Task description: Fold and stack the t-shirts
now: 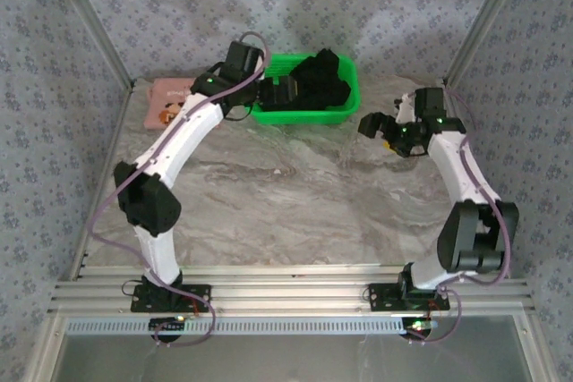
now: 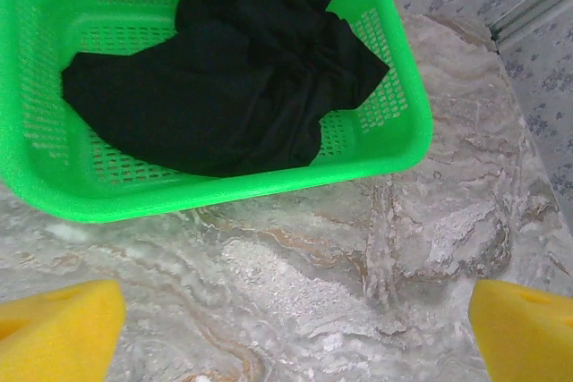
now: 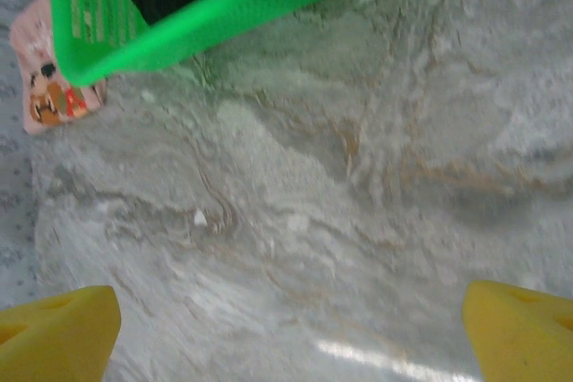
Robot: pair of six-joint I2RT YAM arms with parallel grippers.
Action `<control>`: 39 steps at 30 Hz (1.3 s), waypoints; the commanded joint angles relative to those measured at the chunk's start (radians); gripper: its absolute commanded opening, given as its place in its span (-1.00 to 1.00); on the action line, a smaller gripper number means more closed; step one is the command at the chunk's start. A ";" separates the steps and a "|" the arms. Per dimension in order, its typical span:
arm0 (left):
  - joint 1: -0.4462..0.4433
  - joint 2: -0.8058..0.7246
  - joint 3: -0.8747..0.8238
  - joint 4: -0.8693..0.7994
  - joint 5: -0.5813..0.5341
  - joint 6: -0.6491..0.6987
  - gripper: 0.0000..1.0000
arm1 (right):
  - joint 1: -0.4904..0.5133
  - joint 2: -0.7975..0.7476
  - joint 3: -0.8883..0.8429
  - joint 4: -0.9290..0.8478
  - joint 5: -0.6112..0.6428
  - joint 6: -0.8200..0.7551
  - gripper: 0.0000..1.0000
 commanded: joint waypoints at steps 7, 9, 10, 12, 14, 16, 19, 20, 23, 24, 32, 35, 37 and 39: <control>-0.010 0.092 0.053 0.119 0.067 -0.080 0.96 | 0.013 0.344 0.264 0.087 0.030 0.156 0.75; -0.010 0.095 0.047 0.127 0.073 -0.088 0.95 | 0.007 0.403 0.300 0.107 0.041 0.194 0.67; -0.010 0.092 0.038 0.130 0.072 -0.092 0.95 | 0.004 0.428 0.312 0.130 0.041 0.222 0.62; -0.011 0.077 0.014 0.139 0.074 -0.097 0.95 | 0.000 0.470 0.329 0.179 0.035 0.274 0.54; -0.010 0.048 -0.023 0.150 0.074 -0.097 0.95 | 0.003 0.508 0.353 0.228 0.029 0.316 0.45; -0.010 0.017 -0.072 0.155 0.071 -0.094 0.95 | 0.011 0.548 0.400 0.212 0.038 0.314 0.40; -0.009 -0.047 -0.154 0.182 0.058 -0.096 0.95 | 0.018 0.607 0.463 0.197 0.043 0.321 0.35; -0.008 -0.068 -0.187 0.194 0.056 -0.100 0.95 | 0.020 0.624 0.476 0.199 0.041 0.328 0.35; -0.008 -0.113 -0.246 0.210 0.052 -0.103 0.95 | 0.019 0.663 0.481 0.255 0.021 0.374 0.31; -0.007 -0.122 -0.256 0.208 0.051 -0.101 0.95 | 0.021 0.675 0.485 0.264 0.017 0.384 0.29; -0.003 -0.143 -0.264 0.194 0.045 -0.091 0.95 | 0.039 0.774 0.609 0.208 0.002 0.379 -0.12; -0.003 -0.128 -0.248 0.195 0.045 -0.089 0.95 | 0.041 0.747 0.587 0.202 0.016 0.373 -0.47; -0.004 -0.109 -0.229 0.196 0.049 -0.089 0.95 | 0.043 0.710 0.555 0.190 0.030 0.357 -0.67; -0.004 -0.083 -0.203 0.196 0.056 -0.089 0.95 | 0.047 0.646 0.494 0.181 0.064 0.353 -0.73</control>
